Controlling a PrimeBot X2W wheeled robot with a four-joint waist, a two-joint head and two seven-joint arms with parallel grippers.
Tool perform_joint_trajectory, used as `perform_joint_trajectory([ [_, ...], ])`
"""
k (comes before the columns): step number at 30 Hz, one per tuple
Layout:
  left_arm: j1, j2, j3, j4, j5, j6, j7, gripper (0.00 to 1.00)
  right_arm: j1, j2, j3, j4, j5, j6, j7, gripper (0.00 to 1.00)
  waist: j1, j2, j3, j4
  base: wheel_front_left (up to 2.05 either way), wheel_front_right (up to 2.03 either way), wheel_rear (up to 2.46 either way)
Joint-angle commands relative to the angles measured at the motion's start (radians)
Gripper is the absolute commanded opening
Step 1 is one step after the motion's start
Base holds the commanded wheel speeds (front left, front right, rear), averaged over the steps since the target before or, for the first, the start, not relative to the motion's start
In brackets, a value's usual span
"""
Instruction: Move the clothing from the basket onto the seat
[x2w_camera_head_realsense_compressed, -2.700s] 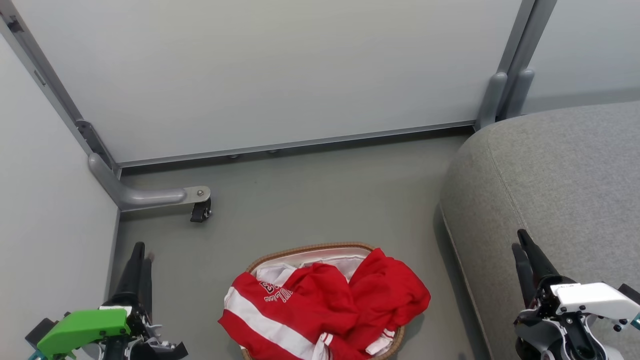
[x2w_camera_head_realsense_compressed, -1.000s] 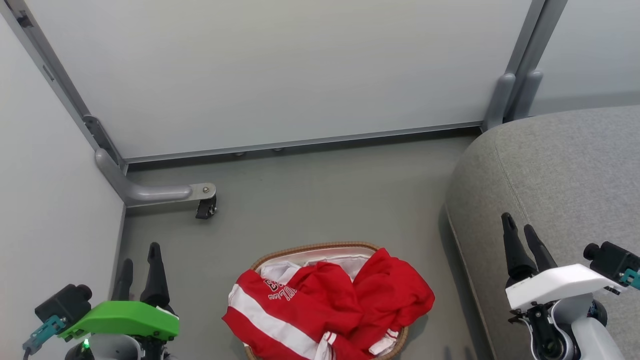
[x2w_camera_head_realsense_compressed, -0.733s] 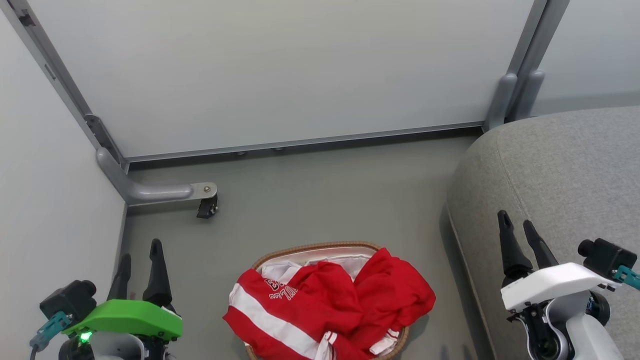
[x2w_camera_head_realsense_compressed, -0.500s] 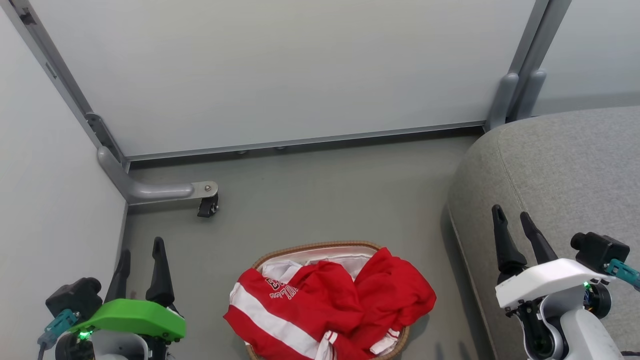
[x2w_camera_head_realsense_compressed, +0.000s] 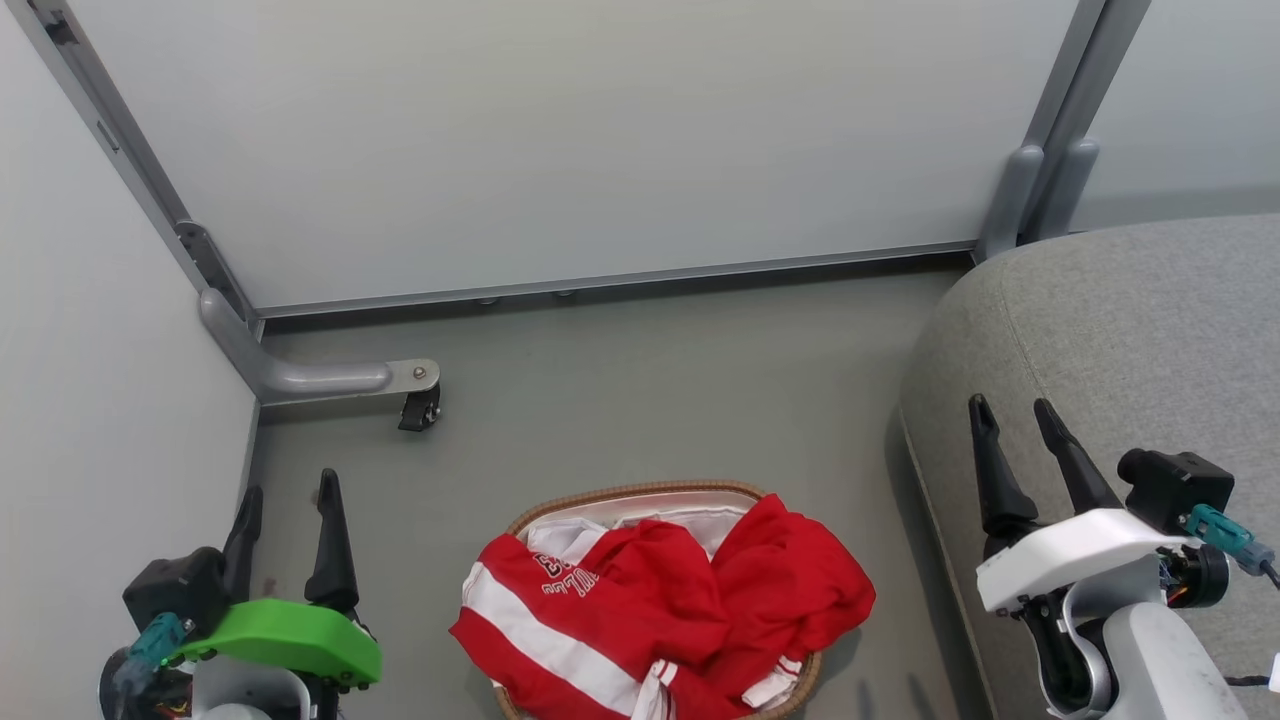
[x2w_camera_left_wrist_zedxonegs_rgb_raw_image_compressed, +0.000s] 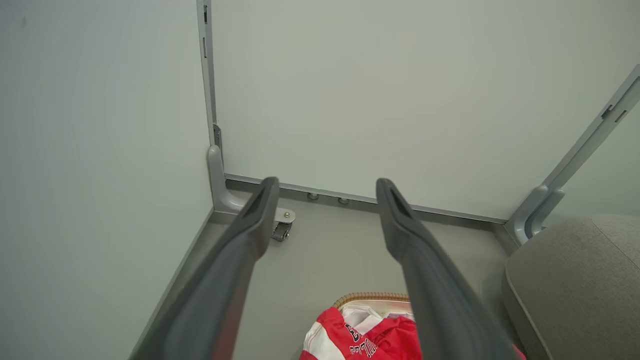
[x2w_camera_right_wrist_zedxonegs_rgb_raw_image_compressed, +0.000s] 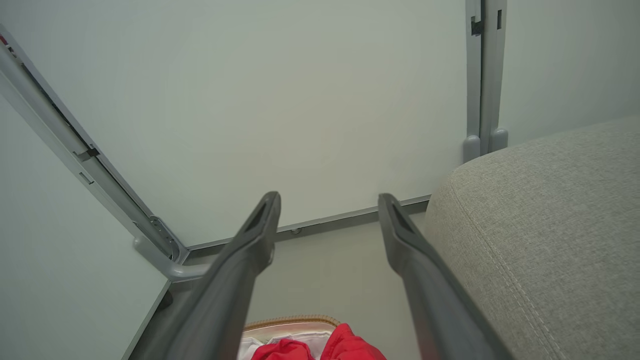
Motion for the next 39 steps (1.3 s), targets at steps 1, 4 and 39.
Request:
perform_joint_trajectory([
  [1,-0.021,0.007,0.000,-0.008,0.029,-0.003,-0.009,1.00,-0.022,-0.003,-0.001,-0.011,-0.030,0.000,-0.011,1.00,0.0000,0.0000,0.000,0.000,0.00,0.00,0.00],
  [4,-0.019,0.005,0.002,-0.008,0.057,-0.003,-0.015,1.00,-0.023,-0.001,-0.004,-0.013,-0.061,0.000,-0.018,1.00,0.0000,0.0000,0.001,-0.001,0.00,0.00,0.00],
  [39,-0.158,-0.034,-0.057,0.150,0.274,-0.048,-0.084,1.00,-0.177,0.016,0.039,-0.063,-0.340,0.000,-0.088,1.00,0.0000,0.0000,0.331,-0.092,0.00,0.00,0.00],
])
